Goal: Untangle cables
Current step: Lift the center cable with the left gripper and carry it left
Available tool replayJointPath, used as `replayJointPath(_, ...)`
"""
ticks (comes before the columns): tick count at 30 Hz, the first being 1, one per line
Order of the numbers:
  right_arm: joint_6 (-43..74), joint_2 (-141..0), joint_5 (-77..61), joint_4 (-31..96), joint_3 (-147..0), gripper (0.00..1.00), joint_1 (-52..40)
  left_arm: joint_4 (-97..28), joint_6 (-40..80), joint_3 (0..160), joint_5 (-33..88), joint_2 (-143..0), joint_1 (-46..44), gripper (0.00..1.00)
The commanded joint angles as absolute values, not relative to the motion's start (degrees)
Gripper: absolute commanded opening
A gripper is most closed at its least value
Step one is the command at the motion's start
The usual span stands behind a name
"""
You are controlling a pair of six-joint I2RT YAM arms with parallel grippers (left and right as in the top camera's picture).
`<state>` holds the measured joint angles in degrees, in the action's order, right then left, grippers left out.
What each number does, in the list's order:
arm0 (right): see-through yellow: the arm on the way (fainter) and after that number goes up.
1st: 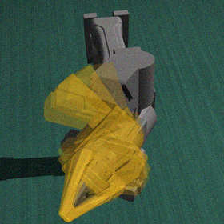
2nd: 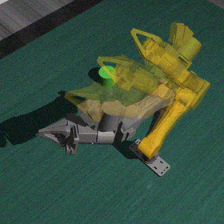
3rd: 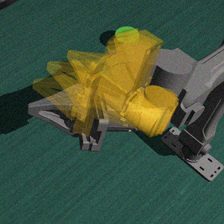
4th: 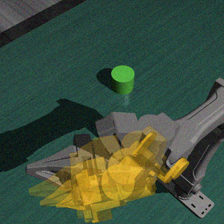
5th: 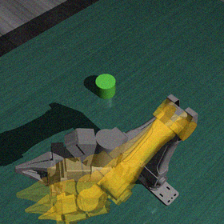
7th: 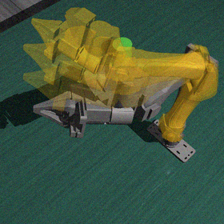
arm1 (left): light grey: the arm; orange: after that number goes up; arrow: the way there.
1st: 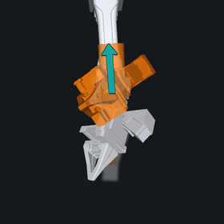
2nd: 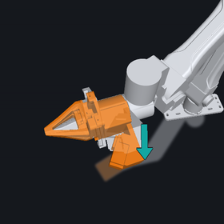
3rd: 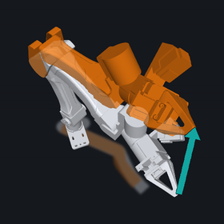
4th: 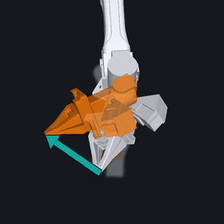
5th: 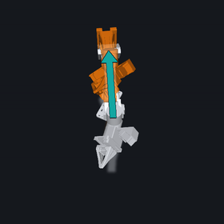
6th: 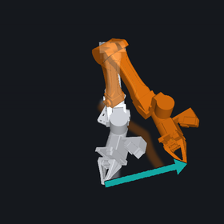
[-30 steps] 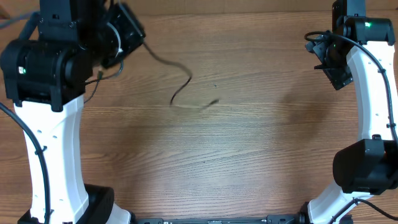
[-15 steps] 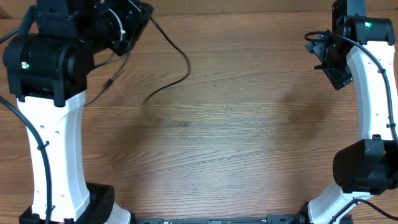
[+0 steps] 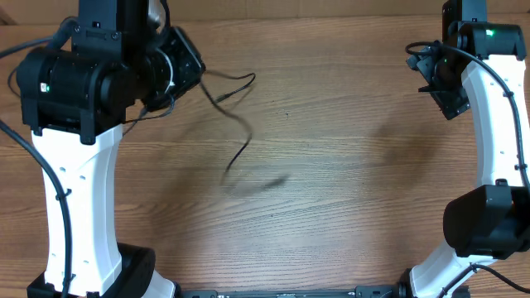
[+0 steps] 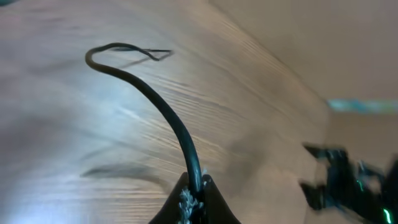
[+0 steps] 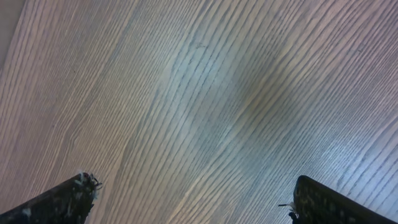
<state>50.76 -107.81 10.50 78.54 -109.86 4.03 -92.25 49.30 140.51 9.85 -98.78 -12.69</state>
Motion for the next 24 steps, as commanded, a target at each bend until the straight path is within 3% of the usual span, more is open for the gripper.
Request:
replayJointPath(1,50.5,-107.4,11.1,78.3,-110.2,1.00,4.0,-92.8,58.3,140.7,1.4,-99.1,-12.8,0.04)
replayJointPath(6,50.5,-107.4,11.1,78.3,-110.2,1.00,4.0,-96.6,66.5,140.7,-5.0,-99.1,-10.6,0.04)
replayJointPath(12,50.5,-107.4,11.1,78.3,-110.2,1.00,4.0,-96.8,66.4,137.6,-8.2,-99.1,-4.6,0.04)
replayJointPath(24,50.5,-107.4,11.1,78.3,-110.2,1.00,4.0,-96.6,73.6,120.7,-18.1,-99.1,14.8,0.04)
